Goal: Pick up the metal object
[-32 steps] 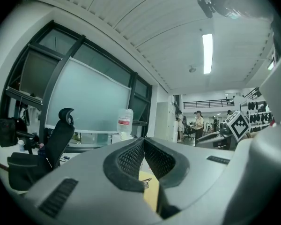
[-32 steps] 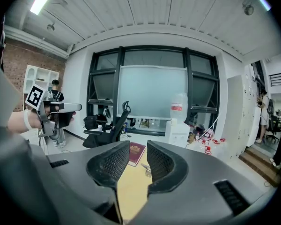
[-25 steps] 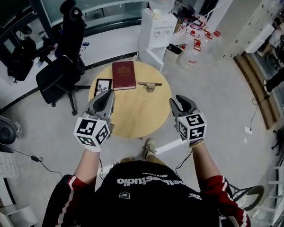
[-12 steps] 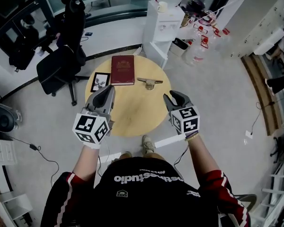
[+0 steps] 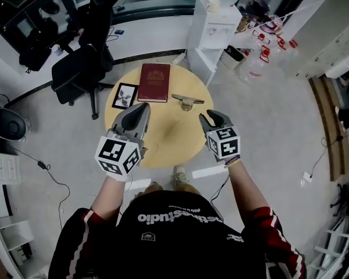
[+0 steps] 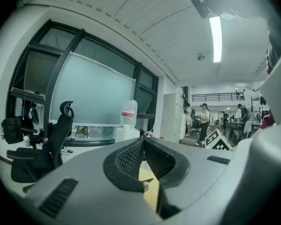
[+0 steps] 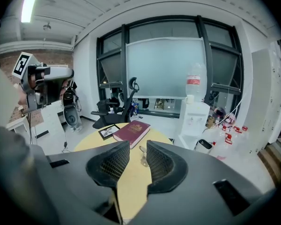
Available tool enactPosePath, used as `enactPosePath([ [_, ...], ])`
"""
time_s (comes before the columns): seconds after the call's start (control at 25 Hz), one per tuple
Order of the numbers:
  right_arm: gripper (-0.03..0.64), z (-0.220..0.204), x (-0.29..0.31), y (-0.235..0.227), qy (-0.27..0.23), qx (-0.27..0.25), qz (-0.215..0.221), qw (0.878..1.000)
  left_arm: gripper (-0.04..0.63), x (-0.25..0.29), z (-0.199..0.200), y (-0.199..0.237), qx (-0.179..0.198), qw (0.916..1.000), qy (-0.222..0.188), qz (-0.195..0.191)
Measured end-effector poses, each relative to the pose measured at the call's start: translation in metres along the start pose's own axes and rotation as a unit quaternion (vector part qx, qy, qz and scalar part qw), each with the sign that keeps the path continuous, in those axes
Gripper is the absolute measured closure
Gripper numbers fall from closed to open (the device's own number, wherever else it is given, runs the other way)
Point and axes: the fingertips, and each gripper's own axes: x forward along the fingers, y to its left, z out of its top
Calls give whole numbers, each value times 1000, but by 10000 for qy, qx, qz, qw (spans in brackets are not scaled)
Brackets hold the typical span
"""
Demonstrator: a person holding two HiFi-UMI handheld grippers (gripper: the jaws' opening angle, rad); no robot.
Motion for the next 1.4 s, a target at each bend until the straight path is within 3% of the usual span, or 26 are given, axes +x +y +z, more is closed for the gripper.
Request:
enactPosePath([
  [0.64, 488, -29, 82, -8, 115, -729, 710, 9947, 577, 22, -21, 3, -85, 9976, 103, 680],
  [1.4, 454, -74, 154, -27, 593, -1084, 1205, 9850, 577, 41, -43, 10, -162, 9919, 271, 1232],
])
